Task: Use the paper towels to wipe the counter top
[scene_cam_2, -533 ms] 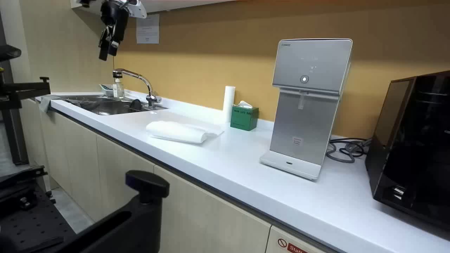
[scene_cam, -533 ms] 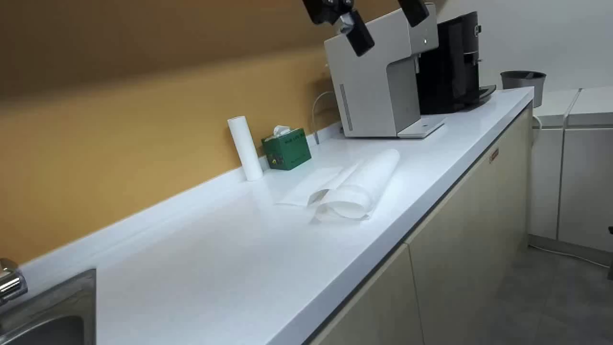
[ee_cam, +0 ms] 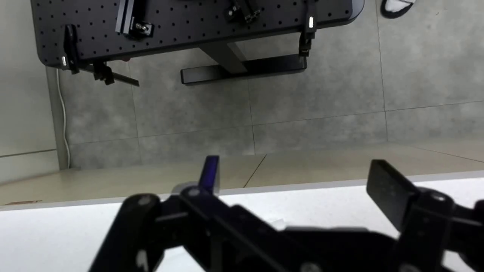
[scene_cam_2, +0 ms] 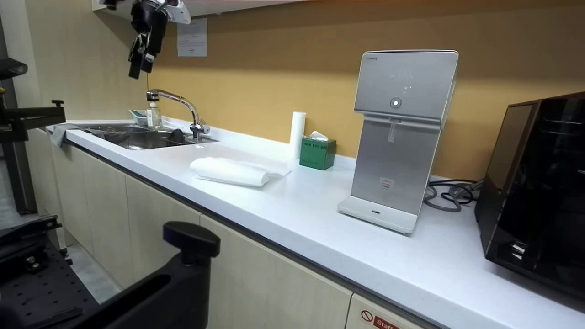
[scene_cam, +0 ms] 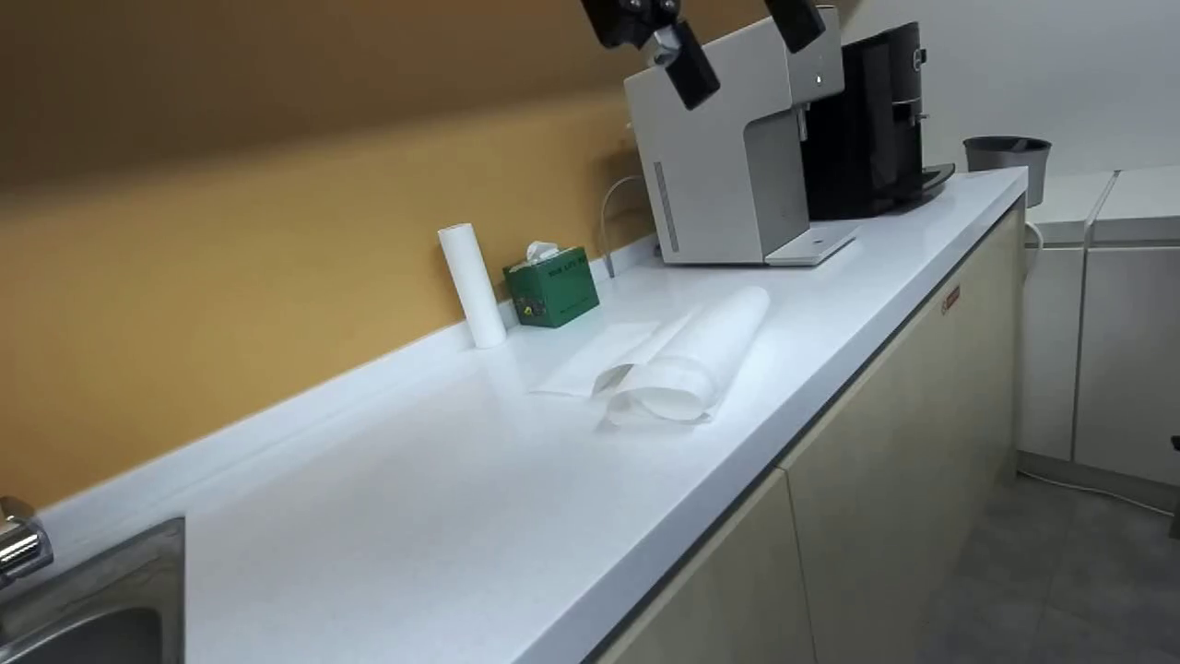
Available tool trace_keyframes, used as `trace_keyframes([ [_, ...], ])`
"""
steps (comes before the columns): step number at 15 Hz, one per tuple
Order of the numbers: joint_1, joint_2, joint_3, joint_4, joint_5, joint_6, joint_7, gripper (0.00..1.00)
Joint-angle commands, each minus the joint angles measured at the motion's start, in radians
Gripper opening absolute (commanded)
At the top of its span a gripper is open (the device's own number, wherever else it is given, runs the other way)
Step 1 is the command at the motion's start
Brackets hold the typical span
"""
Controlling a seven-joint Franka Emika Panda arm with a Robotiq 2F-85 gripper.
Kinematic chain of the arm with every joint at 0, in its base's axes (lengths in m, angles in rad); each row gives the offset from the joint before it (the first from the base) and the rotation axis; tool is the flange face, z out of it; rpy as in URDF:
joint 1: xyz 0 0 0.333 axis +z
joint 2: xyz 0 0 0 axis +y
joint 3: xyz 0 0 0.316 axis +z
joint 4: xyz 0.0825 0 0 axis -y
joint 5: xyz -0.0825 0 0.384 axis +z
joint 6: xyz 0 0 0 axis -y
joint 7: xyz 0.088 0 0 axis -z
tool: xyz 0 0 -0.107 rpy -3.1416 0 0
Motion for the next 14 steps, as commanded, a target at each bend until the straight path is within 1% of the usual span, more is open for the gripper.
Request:
trace_keyframes([
  [1,0.029,0.003,-0.026,0.002,-0.005,-0.002,0.005,1.00],
  [4,0.029,0.003,-0.026,0.002,-0.005,-0.002,0.005,1.00],
  [5,0.028,-0.006,-0.026,-0.005,-0.009,0.025,0.007,1.00],
  [6,0.020,-0.013,-0.030,-0.013,-0.023,0.067,0.033,1.00],
  [8,0.010,-0.011,-0.048,-0.026,-0.053,0.148,0.032,1.00],
  [11,-0.013,0.009,-0.088,-0.060,-0.126,0.319,0.019,1.00],
  [14,-0.032,0.054,-0.130,-0.089,-0.159,0.488,0.003,1.00],
])
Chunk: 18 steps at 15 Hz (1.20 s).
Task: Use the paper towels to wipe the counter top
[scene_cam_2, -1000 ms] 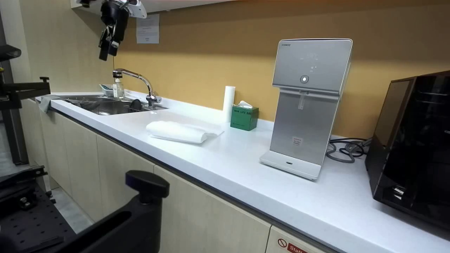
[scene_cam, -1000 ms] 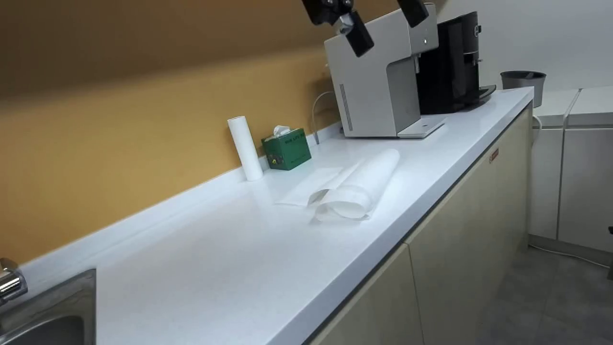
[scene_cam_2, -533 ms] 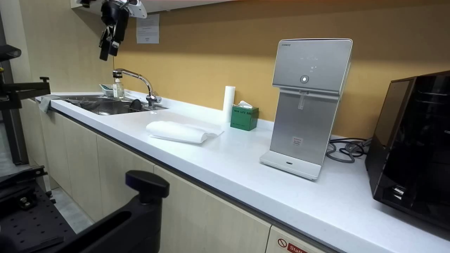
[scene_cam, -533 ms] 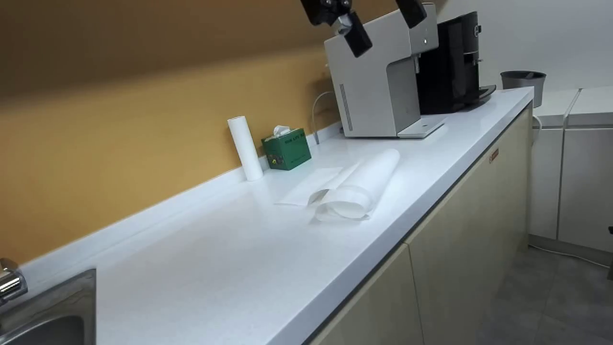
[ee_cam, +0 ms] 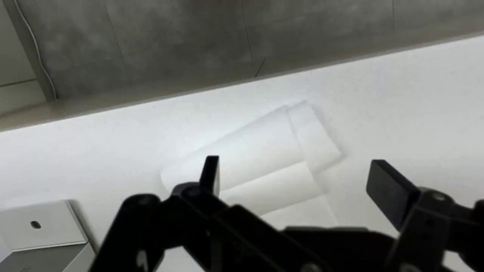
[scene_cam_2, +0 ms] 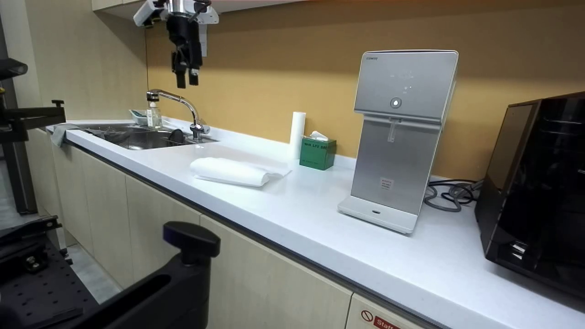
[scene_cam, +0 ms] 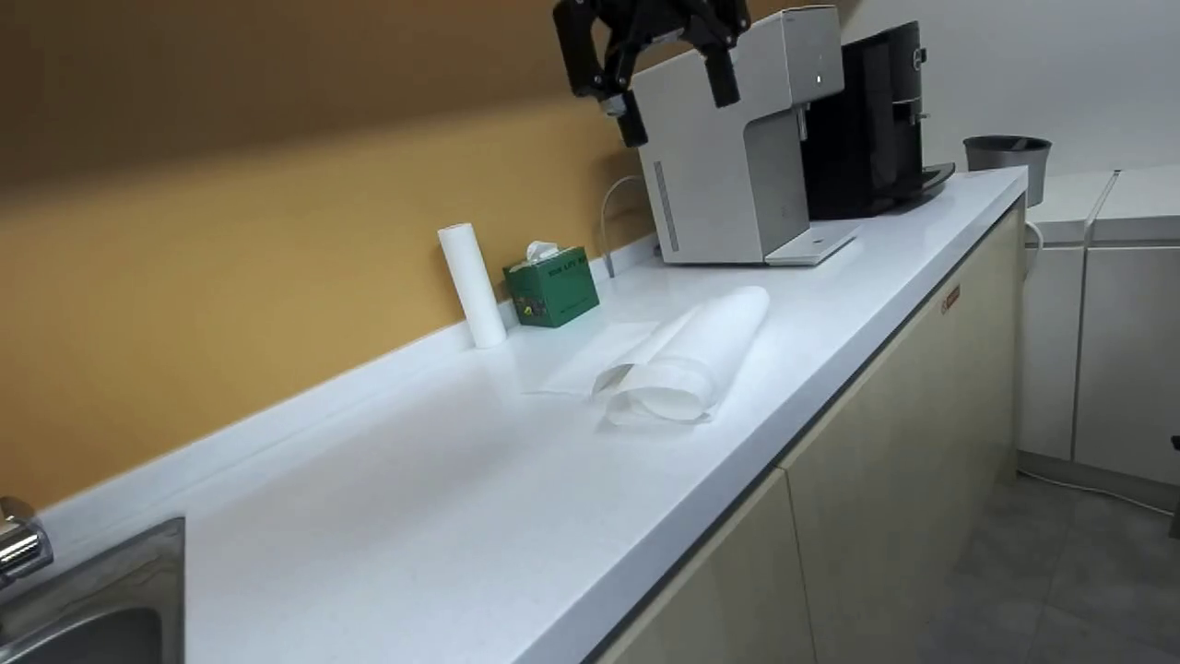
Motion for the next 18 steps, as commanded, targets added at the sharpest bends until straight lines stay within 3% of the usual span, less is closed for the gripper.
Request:
trace_keyframes([
  [1,-0.012,0.053,-0.048,-0.028,-0.033,0.166,-0.023,1.00],
  [5,-0.001,0.103,-0.113,-0.051,0.042,0.195,-0.350,1.00],
  [6,-0.001,0.101,-0.100,-0.042,0.013,0.195,-0.244,1.00],
  [10,-0.001,0.119,-0.118,-0.045,0.029,0.195,-0.339,1.00],
  [18,-0.011,0.254,-0.151,-0.081,-0.019,0.360,-0.498,1.00],
])
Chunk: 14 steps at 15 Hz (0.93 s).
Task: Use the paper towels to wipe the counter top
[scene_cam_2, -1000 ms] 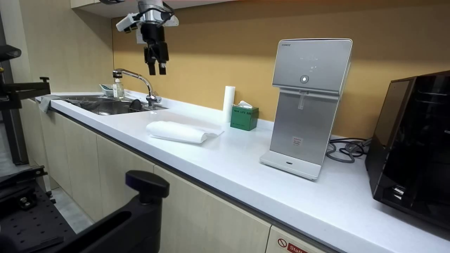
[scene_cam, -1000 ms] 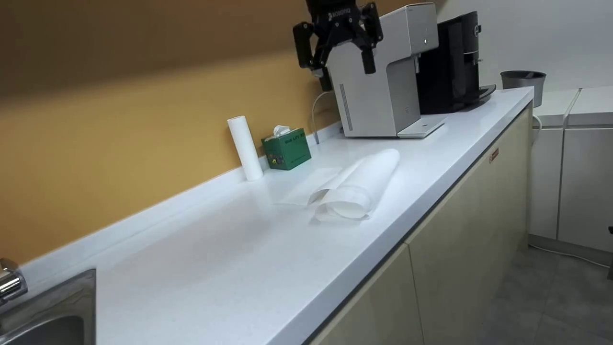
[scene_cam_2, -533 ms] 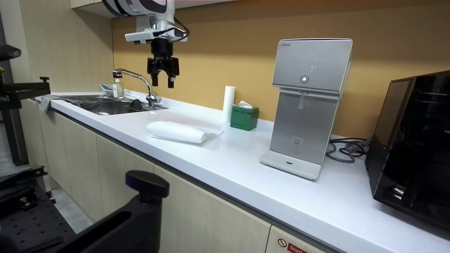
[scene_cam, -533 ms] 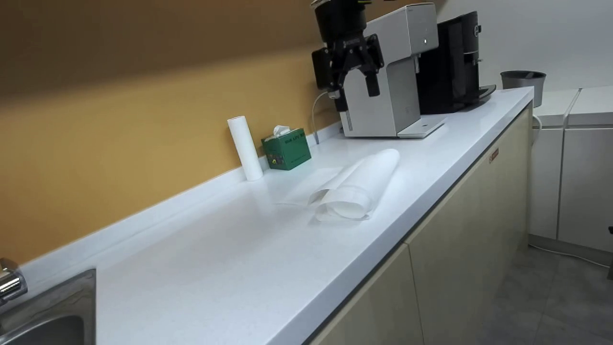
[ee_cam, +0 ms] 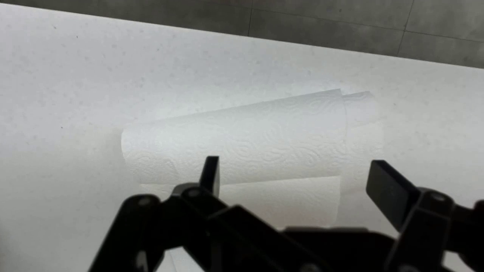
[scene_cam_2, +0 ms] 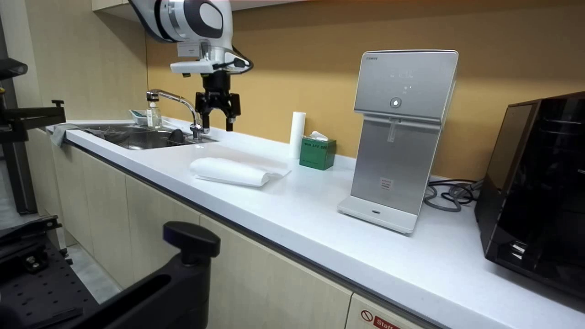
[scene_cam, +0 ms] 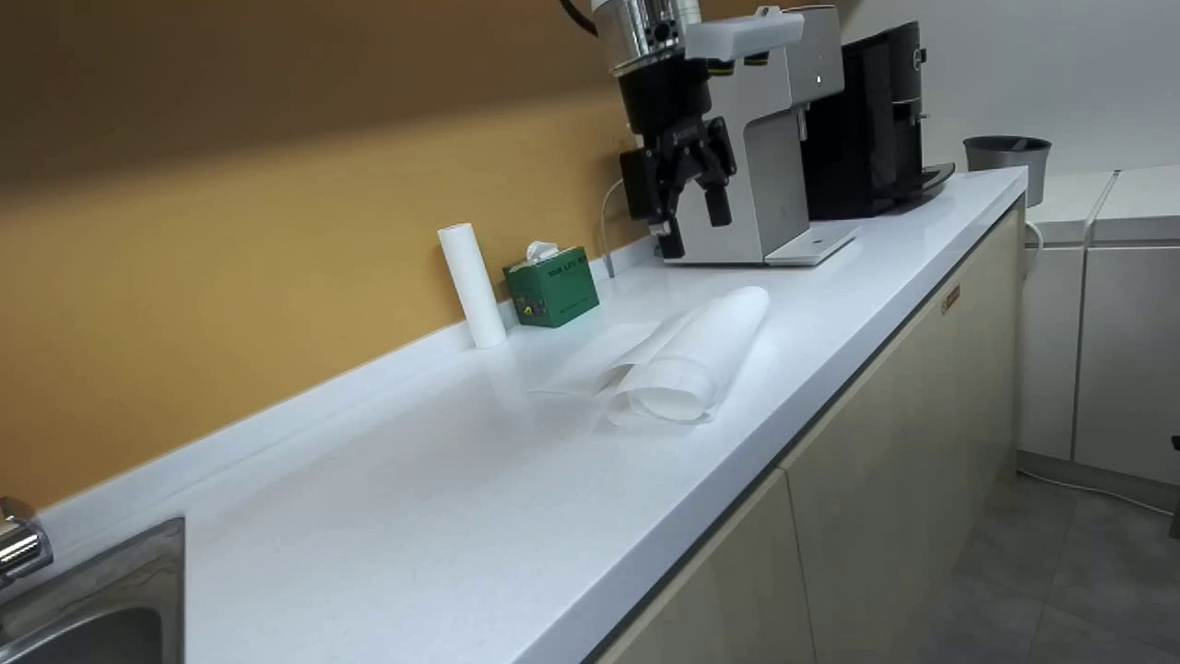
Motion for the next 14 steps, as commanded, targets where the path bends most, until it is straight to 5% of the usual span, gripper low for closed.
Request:
trace_keyframes([
  [1,-0.002,0.071,-0.026,-0.010,-0.022,0.080,-0.037,1.00],
  [7,0.002,0.187,-0.048,-0.005,-0.030,0.264,-0.019,1.00],
  [14,0.004,0.264,-0.053,-0.003,-0.022,0.307,-0.027,0.99],
])
